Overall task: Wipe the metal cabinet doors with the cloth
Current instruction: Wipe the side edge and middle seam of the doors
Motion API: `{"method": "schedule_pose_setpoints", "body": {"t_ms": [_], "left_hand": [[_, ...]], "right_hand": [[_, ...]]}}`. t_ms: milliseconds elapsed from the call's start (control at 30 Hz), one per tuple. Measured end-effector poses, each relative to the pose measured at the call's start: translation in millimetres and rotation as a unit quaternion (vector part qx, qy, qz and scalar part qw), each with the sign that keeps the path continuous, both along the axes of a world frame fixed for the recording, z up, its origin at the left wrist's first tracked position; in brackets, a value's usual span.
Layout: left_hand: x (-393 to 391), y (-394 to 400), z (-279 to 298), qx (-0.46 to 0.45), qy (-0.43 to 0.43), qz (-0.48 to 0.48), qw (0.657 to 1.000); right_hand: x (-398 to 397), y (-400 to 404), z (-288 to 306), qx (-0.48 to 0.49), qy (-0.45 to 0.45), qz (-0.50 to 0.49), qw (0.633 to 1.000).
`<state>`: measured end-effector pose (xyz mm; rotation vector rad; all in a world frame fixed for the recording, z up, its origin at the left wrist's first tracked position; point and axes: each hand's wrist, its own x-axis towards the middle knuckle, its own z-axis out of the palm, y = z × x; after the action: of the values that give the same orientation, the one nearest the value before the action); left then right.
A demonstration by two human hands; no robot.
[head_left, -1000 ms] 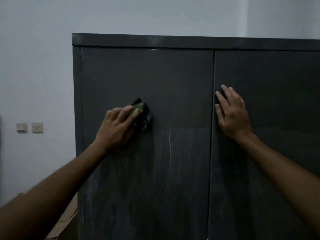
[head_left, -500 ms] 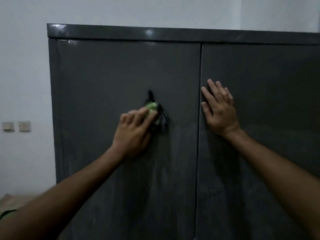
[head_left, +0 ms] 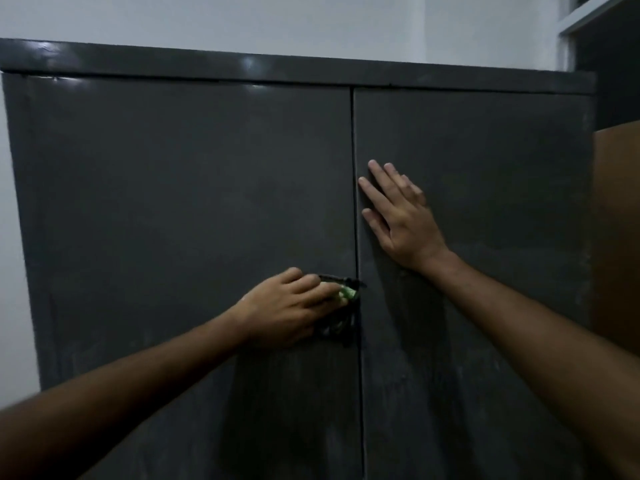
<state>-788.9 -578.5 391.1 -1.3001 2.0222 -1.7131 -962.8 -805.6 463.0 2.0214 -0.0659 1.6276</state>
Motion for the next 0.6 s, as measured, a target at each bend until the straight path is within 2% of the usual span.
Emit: {"method": "schedule_pose_setpoints", "body": {"t_ms": [33, 67, 100, 133, 167, 200, 233, 267, 300, 367, 433, 467, 533, 600], "left_hand": [[2, 0, 7, 0.006, -0.012, 0.000, 1.000], [3, 0, 14, -0.026, 0.010, -0.004, 1.000], [4, 0, 21, -0.087, 0.067, -0.004, 0.994], [3, -1, 26, -0.175, 0.149, -0.006, 0.973], [-2, -2, 29, -0.268, 0.237, -0.008, 0.934], [-9, -7, 28, -0.338, 0.309, -0.010, 0.889], [-18, -16, 24, -0.373, 0.350, -0.010, 0.859], [-28, -26, 17, -0.361, 0.353, -0.010, 0.863], [-33, -34, 7, -0.307, 0.312, -0.010, 0.899], [-34, -42, -7, -0.150, 0.165, -0.012, 0.975], [-23, -36, -5, -0.082, 0.075, -0.005, 0.994], [-18, -33, -2, -0.098, 0.077, -0.002, 0.992], [-9, -27, 2, -0.205, 0.154, 0.005, 0.967], [-5, -19, 15, -0.347, 0.270, 0.007, 0.898]], "right_hand": [[-3, -1, 2, -0.009, 0.010, -0.004, 1.000], [-6, -2, 4, -0.016, 0.022, -0.006, 1.000], [-10, -4, 6, -0.022, 0.032, -0.008, 0.999], [-13, -6, 7, -0.025, 0.037, -0.009, 0.999], [-17, -9, 7, -0.022, 0.036, -0.008, 0.999], [-22, -12, 6, -0.012, 0.030, -0.004, 0.999], [-27, -15, 5, 0.004, 0.023, 0.001, 1.000], [-33, -20, 5, 0.017, 0.017, 0.006, 1.000], [-40, -26, 5, 0.025, 0.013, 0.008, 1.000], [-53, -40, 6, 0.028, 0.010, 0.009, 1.000], [-65, -57, 5, 0.027, 0.014, 0.010, 0.999], [-68, -64, 4, 0.023, 0.021, 0.011, 0.999], [-73, -78, 5, 0.005, 0.040, 0.011, 0.999], [-76, -87, 8, -0.012, 0.047, 0.015, 0.999]]}}
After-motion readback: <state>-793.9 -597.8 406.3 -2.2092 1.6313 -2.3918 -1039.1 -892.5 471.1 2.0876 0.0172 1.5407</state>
